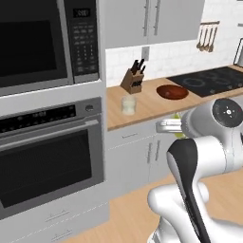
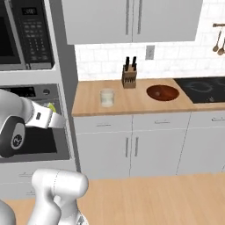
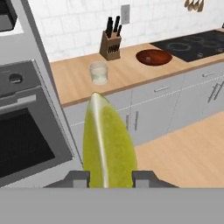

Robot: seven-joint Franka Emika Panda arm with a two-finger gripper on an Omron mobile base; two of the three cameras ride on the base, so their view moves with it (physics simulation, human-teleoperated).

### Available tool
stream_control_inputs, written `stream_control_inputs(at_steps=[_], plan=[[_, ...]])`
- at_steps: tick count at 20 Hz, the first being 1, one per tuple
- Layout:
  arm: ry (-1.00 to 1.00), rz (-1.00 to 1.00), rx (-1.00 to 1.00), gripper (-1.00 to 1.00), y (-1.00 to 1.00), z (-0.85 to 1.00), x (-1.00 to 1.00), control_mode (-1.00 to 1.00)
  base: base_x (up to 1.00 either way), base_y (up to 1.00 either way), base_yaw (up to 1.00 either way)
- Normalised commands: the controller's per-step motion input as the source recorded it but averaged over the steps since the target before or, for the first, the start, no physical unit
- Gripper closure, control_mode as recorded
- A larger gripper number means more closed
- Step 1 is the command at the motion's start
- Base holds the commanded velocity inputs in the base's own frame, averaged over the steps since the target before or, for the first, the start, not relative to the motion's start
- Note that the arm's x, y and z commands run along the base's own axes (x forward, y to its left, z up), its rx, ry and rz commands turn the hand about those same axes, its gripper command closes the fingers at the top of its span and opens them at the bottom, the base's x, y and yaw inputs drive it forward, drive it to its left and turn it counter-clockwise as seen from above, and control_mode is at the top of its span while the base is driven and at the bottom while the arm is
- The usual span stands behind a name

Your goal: Grab a lemon wedge from the fridge and one ice cube from the ice bowl, and put them in the glass of lemonade.

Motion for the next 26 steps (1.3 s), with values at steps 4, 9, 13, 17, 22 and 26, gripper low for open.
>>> stream_control_inputs(at_steps=[4, 9, 13, 17, 22, 26], plan=[[0.0, 0.0, 0.0, 1.0, 0.0, 0.0, 0.0, 1.0, 0.59, -0.99, 0.41], [0.0, 0.0, 0.0, 1.0, 0.0, 0.0, 0.0, 1.0, 0.64, -1.0, -0.06], [0.0, 0.0, 0.0, 1.0, 0.0, 0.0, 0.0, 1.0, 0.53, -1.0, -0.46], [0.0, 0.0, 0.0, 1.0, 0.0, 0.0, 0.0, 1.0, 0.68, -0.94, -0.52], [0.0, 0.0, 0.0, 1.0, 0.0, 0.0, 0.0, 1.0, 1.0, -0.47, -0.04], [0.0, 0.0, 0.0, 1.0, 0.0, 0.0, 0.0, 1.0, 1.0, -0.43, 0.33]])
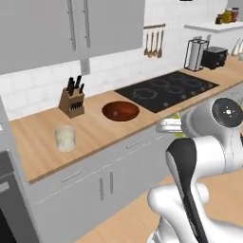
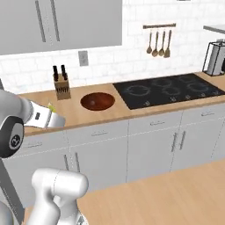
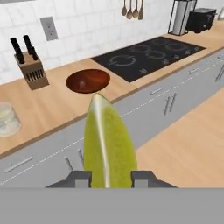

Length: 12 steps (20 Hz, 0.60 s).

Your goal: Grab a lemon wedge from the fridge and one ice cube from the ice bowl, and put them in the glass of lemonade.

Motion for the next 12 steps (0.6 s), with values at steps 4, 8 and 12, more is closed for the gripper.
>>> stream_control_inputs(at_steps=[4, 8, 12], plan=[[0.0, 0.0, 0.0, 1.0, 0.0, 0.0, 0.0, 1.0, 0.84, -0.09, 0.56], [0.0, 0.0, 0.0, 1.0, 0.0, 0.0, 0.0, 1.0, 0.66, 0.22, 0.67], [0.0, 0.0, 0.0, 1.0, 0.0, 0.0, 0.0, 1.0, 0.73, 0.28, 0.68]])
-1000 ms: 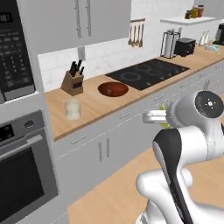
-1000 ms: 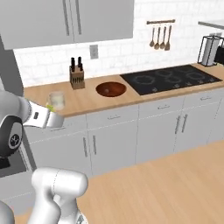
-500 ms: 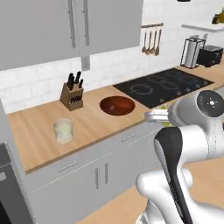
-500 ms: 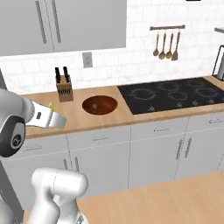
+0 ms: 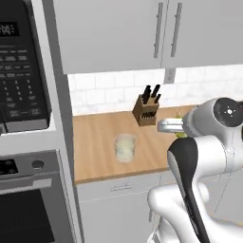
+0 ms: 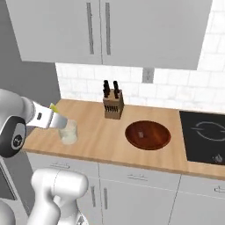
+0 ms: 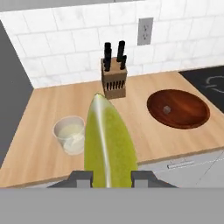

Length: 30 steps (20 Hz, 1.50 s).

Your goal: Grab a lemon wedge from the fridge and one ice cube from the ice bowl, and put them in the glass of lemonade.

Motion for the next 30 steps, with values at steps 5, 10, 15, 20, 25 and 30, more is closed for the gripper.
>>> stream_control_inputs(at_steps=[5, 10, 15, 20, 25, 30], plan=[[0.0, 0.0, 0.0, 1.0, 0.0, 0.0, 0.0, 1.0, 0.75, -0.18, 0.59], [0.0, 0.0, 0.0, 1.0, 0.0, 0.0, 0.0, 1.0, 0.16, -0.49, 0.39], [0.0, 0.07, 0.01, 1.0, -0.05, -0.05, 0.0, -1.0, 0.0, 0.0, 0.0], [0.02, 0.01, 0.0, 1.0, 0.0, -0.04, 0.0, -1.0, 0.0, 0.0, 0.0], [0.0, 0.27, -0.02, 1.0, -0.01, -0.37, 0.0, -1.0, 0.0, 0.0, 0.0], [-0.01, 0.57, -0.17, 1.0, -0.24, -0.13, 0.02, -1.0, 0.0, 0.0, 0.0]])
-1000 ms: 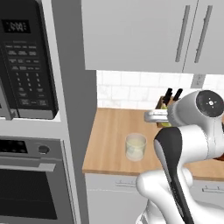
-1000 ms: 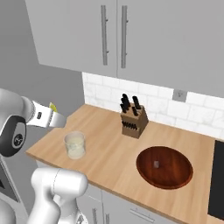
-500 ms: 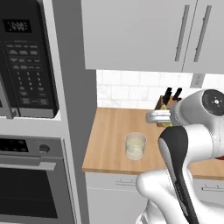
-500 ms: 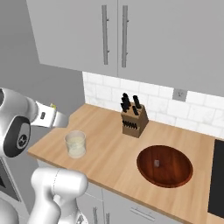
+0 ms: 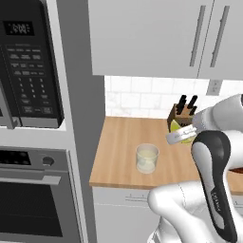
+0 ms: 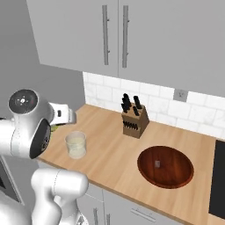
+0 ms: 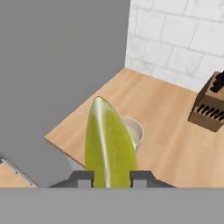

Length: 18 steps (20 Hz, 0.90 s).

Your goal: Grab a lemon wedge from the fridge and one ice cube from the ice bowl, and put them in the glass of lemonade.

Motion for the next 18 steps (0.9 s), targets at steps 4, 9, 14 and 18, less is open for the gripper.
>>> stream_control_inputs(at_steps=[4, 9, 14, 18], plan=[[0.0, 0.69, -0.53, 1.0, -0.45, -0.22, 0.04, -1.0, 0.0, 0.0, 0.0], [0.0, 0.79, -0.67, 1.0, -0.05, -0.08, 0.0, -1.0, 0.0, 0.0, 0.0], [0.0, 0.76, -0.67, 1.0, -0.01, -0.01, 0.0, -1.0, 0.0, 0.0, 0.0], [-0.01, 0.67, -0.53, 1.0, -0.13, -0.22, 0.0, -1.0, 0.0, 0.0, 0.0]])
